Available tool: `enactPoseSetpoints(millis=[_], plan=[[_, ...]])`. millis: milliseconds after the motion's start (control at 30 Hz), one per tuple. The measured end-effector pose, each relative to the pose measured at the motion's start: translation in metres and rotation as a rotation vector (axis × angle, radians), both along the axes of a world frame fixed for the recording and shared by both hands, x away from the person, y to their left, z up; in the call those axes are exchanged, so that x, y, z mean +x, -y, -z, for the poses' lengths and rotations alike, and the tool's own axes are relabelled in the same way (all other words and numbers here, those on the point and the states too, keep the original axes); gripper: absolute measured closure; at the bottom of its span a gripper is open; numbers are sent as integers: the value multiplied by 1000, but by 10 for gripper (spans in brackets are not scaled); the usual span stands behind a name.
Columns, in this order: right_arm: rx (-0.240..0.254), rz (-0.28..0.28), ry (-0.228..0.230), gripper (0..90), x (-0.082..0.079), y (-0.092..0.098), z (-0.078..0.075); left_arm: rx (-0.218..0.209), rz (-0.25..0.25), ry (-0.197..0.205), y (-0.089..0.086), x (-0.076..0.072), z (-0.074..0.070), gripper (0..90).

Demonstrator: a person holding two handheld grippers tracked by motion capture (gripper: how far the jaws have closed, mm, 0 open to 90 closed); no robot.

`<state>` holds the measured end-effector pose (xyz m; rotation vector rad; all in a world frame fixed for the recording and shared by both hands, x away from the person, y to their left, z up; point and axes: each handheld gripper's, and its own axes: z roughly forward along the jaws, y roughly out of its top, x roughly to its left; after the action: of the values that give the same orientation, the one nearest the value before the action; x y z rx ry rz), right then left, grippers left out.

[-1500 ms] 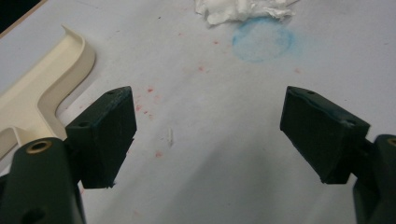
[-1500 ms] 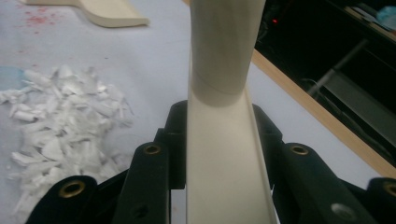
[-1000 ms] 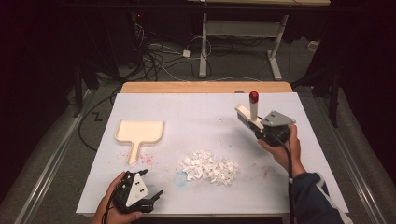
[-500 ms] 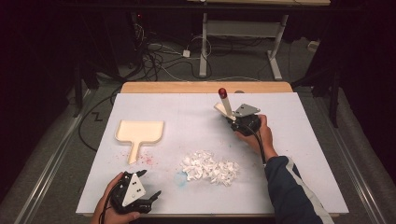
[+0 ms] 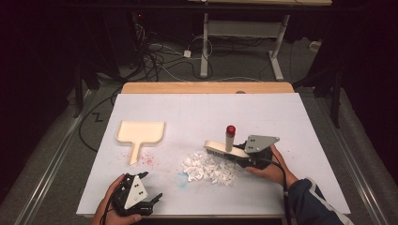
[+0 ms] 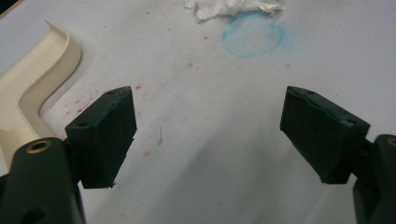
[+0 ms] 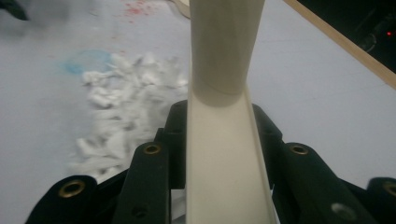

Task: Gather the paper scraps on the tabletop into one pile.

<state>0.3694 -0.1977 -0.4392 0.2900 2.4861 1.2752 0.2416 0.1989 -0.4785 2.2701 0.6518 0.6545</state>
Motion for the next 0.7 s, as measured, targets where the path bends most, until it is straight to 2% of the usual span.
enactPoseSetpoints(millis=[133,200,400,567,700], plan=[[-2,46,21,675,-16,2,-2,3,5,4,2,0,-1,174],[-8,98,54,676,-21,3,-7,10,8,9,4,0,-1,174],[19,243,116,675,-37,17,-25,12,14,12,6,2,-2,174],[53,355,115,675,-51,30,-34,9,11,18,5,1,-3,174],[16,489,102,676,-62,37,-30,3,5,22,5,0,-4,174]])
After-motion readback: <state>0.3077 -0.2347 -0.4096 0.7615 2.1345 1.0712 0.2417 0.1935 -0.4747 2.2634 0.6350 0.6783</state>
